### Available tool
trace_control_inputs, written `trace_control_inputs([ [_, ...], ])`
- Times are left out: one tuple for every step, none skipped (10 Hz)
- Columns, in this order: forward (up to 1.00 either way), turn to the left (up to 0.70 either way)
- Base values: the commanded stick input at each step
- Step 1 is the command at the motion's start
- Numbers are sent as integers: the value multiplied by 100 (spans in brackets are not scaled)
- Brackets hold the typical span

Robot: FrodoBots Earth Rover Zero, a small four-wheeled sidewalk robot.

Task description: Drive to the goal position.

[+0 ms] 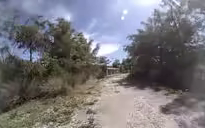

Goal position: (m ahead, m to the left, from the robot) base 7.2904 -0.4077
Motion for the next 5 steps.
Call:
trace_control_inputs([
  [85, -33],
  [85, -13],
  [85, 0],
  [85, 0],
  [85, 0],
])
